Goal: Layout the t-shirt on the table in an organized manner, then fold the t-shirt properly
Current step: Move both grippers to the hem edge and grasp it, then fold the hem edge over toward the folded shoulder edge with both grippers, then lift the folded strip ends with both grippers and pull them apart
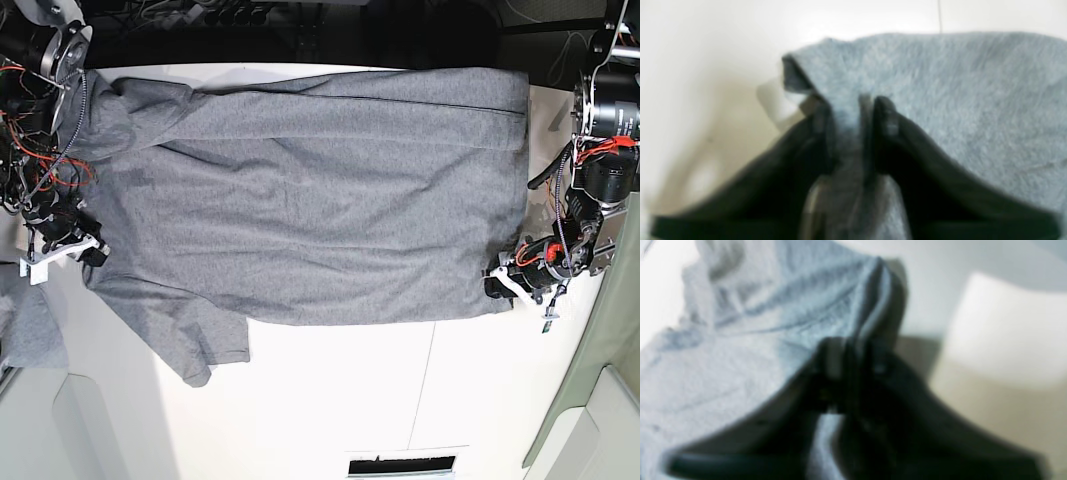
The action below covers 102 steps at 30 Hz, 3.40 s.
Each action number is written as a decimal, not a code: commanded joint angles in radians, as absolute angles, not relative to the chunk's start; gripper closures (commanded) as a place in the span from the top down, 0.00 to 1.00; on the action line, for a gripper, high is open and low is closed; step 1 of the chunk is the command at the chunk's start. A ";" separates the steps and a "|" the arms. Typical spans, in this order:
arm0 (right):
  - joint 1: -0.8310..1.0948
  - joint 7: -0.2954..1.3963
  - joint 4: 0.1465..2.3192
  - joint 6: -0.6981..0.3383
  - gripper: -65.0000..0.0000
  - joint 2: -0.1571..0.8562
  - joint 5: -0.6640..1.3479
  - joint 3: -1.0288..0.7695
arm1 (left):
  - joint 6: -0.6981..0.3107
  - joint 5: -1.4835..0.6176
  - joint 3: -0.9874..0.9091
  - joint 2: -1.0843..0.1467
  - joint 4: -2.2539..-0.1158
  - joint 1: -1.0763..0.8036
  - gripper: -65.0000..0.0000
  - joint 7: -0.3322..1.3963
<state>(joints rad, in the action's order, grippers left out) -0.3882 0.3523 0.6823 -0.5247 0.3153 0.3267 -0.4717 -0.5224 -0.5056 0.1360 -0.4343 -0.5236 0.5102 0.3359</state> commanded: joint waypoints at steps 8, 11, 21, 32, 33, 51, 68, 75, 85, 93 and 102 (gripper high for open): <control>-0.425 0.347 0.755 -0.570 0.00 0.341 0.334 -0.475 | -0.698 -0.614 0.137 -0.485 -0.541 0.537 0.00 0.429; -0.419 0.438 0.828 -0.570 0.00 0.354 0.378 -0.474 | -0.698 -0.690 0.137 -0.517 -0.582 0.525 0.00 0.560; -0.333 0.612 0.976 -0.577 0.00 0.469 0.615 -0.473 | -0.698 -0.972 0.137 -0.687 -0.987 0.323 0.00 0.813; -0.092 0.629 1.092 -0.580 0.00 0.493 0.694 -0.474 | -0.698 -1.073 0.137 -0.753 -1.299 0.057 0.00 0.876; -0.080 0.628 1.092 -0.580 0.00 0.490 0.693 -0.474 | -0.698 -1.072 0.137 -0.748 -1.299 0.046 0.00 0.876; -0.283 0.404 1.061 -0.527 0.54 0.403 0.449 -0.484 | -0.698 -0.968 0.137 -0.676 -1.299 0.028 0.00 0.869; -0.487 0.240 0.625 -0.555 0.51 0.324 0.274 -0.193 | -0.698 -0.968 0.137 -0.676 -1.299 0.025 0.00 0.842; -0.484 0.285 0.656 -0.566 0.00 0.304 0.340 -0.194 | -0.698 -0.965 0.137 -0.677 -1.299 0.025 0.00 0.842; -0.374 0.664 1.024 -0.583 0.00 0.325 0.573 -0.298 | -0.698 -1.016 0.136 -0.730 -1.377 0.035 0.00 0.897; -0.054 0.836 1.537 -0.583 0.00 0.332 0.753 -0.382 | -0.698 -1.035 0.136 -0.804 -1.473 0.014 0.00 0.910; 0.250 0.826 1.853 -0.583 0.00 0.330 0.760 -0.401 | -0.698 -1.036 0.136 -0.804 -1.473 0.010 0.00 0.969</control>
<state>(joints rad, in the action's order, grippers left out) 0.2535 0.8425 1.8389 -0.5770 0.3164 0.7410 -0.3943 -0.6895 -1.0210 0.1452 -0.7834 -1.4601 -0.0051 0.9730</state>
